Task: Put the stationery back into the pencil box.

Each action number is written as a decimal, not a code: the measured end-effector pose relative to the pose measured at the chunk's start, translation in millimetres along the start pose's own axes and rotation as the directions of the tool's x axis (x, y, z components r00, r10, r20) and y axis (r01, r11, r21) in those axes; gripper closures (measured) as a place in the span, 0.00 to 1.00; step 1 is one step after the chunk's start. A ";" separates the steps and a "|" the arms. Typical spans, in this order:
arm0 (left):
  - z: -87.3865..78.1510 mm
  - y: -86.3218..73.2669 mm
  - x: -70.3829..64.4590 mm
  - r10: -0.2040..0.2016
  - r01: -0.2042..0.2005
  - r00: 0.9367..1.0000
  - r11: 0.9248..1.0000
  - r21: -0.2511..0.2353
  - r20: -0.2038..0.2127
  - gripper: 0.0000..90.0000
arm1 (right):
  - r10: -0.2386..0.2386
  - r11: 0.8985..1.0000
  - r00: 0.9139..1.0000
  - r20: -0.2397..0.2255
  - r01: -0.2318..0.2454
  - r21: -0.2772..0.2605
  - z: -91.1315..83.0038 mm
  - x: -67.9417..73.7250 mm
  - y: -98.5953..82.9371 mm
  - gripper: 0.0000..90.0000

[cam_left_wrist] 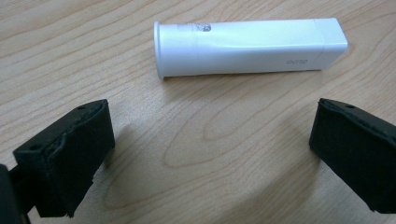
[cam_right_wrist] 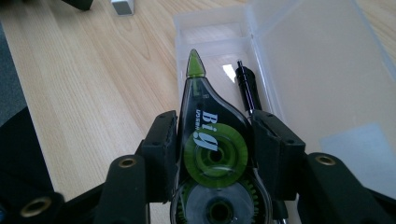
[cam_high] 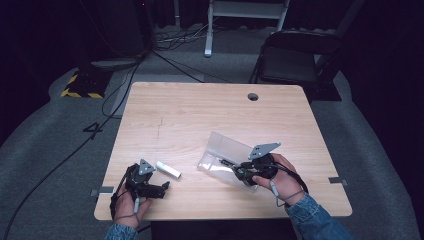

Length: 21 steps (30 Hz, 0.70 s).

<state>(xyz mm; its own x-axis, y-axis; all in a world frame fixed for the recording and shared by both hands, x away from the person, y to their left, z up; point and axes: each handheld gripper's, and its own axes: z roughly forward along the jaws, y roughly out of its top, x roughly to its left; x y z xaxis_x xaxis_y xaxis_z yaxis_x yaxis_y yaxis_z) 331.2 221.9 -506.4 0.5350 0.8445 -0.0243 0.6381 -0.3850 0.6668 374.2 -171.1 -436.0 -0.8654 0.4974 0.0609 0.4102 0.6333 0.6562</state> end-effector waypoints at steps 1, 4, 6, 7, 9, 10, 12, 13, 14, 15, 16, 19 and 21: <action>0.0 0.0 0.0 0.000 0.000 1.000 1.000 0.000 0.000 0.00 | 0.000 1.000 1.000 0.000 0.000 0.000 0.0 0.0 0.0 0.59; 0.0 0.0 0.0 0.000 0.000 1.000 1.000 0.000 0.000 0.00 | -0.003 1.000 1.000 0.001 0.003 0.021 6.1 -2.2 -2.3 0.59; 0.0 0.0 0.0 0.000 0.000 1.000 1.000 0.000 0.000 0.00 | -0.002 1.000 1.000 0.002 0.002 0.029 7.6 -2.8 -3.2 0.59; 0.0 0.0 0.0 0.000 0.000 1.000 1.000 0.000 0.000 0.00 | -0.005 0.999 1.000 0.000 0.005 0.037 9.0 -3.7 -4.1 0.59; 0.0 0.0 0.0 0.000 0.000 1.000 1.000 0.000 0.000 0.00 | -0.003 0.999 1.000 0.002 0.003 0.049 11.7 -4.6 -5.5 0.59; 0.0 0.0 0.0 0.000 0.000 1.000 1.000 0.000 0.000 0.00 | -0.007 0.999 1.000 0.002 0.007 0.053 12.3 -5.2 -5.9 0.59; 0.0 0.0 0.0 0.000 0.000 1.000 1.000 0.000 0.000 0.00 | -0.006 0.998 1.000 0.000 0.006 0.056 13.5 -5.9 -6.5 0.59; 0.0 0.0 0.0 0.000 0.000 1.000 1.000 0.000 0.000 0.00 | -0.004 0.998 1.000 -0.002 0.004 0.061 14.3 -6.1 -6.9 0.59; 0.0 0.0 0.0 0.000 0.000 1.000 1.000 0.000 0.000 0.00 | 0.000 0.998 1.000 -0.001 0.000 0.065 14.9 -6.0 -7.2 0.59; 0.0 0.0 0.0 0.001 -0.001 1.000 1.000 0.000 0.000 0.00 | -0.004 0.998 1.000 -0.004 0.004 0.069 15.7 -6.5 -7.6 0.59; 0.0 0.0 0.0 0.000 0.000 1.000 1.000 0.000 0.000 0.00 | -0.005 0.997 1.000 -0.008 0.006 0.074 16.6 -6.8 -8.1 0.59; 0.0 0.0 0.0 0.000 0.000 1.000 1.000 0.000 0.000 0.00 | -0.003 0.996 1.000 -0.012 0.005 0.092 19.0 -6.8 -9.2 0.59; 0.0 0.0 0.0 0.000 0.000 1.000 1.000 0.000 0.000 0.00 | -0.002 0.995 1.000 -0.017 0.004 0.095 19.9 -7.1 -9.7 0.59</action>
<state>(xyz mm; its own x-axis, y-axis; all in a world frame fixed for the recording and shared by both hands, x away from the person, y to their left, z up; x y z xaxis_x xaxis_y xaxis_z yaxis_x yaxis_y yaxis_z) 331.2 222.0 -506.4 0.5352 0.8444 -0.0242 0.6380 -0.3853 0.6667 382.1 -169.0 -457.8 -0.8710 0.4860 0.0717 0.4323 0.6890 0.5818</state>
